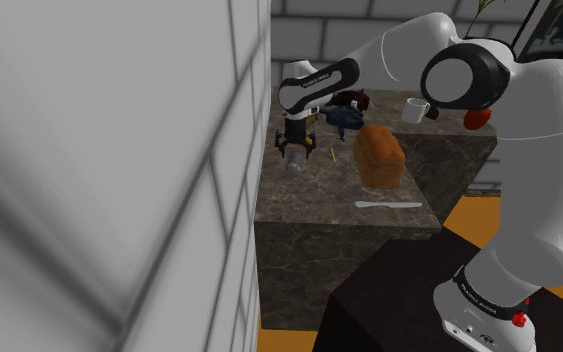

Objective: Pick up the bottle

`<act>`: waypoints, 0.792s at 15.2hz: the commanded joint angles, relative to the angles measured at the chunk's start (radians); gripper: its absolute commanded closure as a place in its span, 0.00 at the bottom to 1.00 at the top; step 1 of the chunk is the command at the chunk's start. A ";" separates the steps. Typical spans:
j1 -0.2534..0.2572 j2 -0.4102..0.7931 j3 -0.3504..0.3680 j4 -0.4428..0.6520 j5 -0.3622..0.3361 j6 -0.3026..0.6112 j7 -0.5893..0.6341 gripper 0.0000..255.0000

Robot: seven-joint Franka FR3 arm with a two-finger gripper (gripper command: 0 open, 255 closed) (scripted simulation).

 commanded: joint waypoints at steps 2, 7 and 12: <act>0.002 0.032 -0.003 0.012 0.000 0.021 0.008 0.00; 0.003 0.065 -0.004 0.002 -0.002 0.065 0.007 0.00; 0.003 0.066 -0.004 0.003 -0.002 0.065 0.008 1.00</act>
